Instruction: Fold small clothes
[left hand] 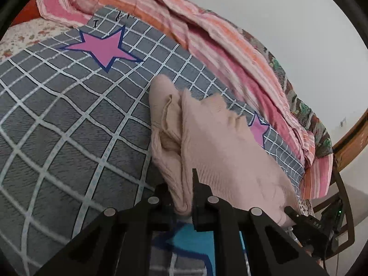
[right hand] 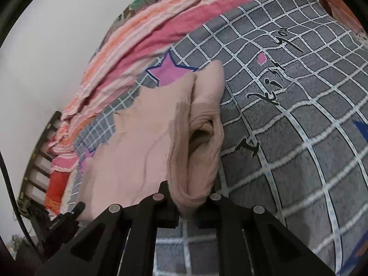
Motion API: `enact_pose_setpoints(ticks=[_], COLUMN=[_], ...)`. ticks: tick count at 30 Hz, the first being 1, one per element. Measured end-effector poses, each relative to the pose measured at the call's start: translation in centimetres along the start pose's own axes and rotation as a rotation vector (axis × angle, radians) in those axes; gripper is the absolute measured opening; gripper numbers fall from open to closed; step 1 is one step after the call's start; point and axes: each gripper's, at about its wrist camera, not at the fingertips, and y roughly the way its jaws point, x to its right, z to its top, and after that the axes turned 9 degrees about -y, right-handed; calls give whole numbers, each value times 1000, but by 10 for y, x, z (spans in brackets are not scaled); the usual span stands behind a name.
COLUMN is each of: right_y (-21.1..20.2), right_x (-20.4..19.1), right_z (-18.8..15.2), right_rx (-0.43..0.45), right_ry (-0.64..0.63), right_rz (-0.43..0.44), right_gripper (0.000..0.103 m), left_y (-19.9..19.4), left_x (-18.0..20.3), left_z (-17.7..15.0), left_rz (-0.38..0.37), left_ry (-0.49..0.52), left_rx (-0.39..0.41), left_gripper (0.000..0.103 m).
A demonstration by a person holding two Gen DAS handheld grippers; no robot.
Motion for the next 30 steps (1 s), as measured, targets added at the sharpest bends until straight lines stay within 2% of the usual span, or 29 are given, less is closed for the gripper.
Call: enact_pose_setpoints(ticks=[5, 12, 16, 18, 19, 20, 22, 24, 25, 26, 30], right_y=[-27, -77, -99, -102, -102, -100, -99, -105, -108, -110, -110], right_x=[-3, 6, 13, 13, 13, 13, 12, 10, 9, 7, -2], right_z=[-18, -60, -81, -88, -90, -89, -87, -82, -79, -74, -46], right_rx=[-13, -30, -34, -37, -48, -66, -76, -47, -37, -26, 41], right_ry=[-18, -37, -45, -69, -88, -101, -140, -184, -204, -225, -290], right_rz=[7, 40, 36, 12, -5, -29, -67, -84, -92, -105, -150], right_gripper=[8, 8, 8, 9, 14, 23, 31, 32, 34, 36, 39], left_y=[-27, -70, -79, -80, -80, -81, -88, -100, -104, -106, -93], left_x=[-4, -14, -19, -19, -19, -18, -18, -18, -18, -17, 8], left_z=[-17, -62, -77, -78, -78, -76, -71, -63, -57, -51, -29], left_rz=[-11, -11, -13, 11, 24, 45, 73, 96, 93, 84, 96], left_ry=[14, 70, 88, 105, 111, 116, 139, 180, 192, 201, 291], left_rx=[-8, -22, -44, -41, -44, -42, -12, 58, 84, 97, 92], left_gripper=[10, 11, 11, 14, 17, 23, 29, 42, 57, 61, 61])
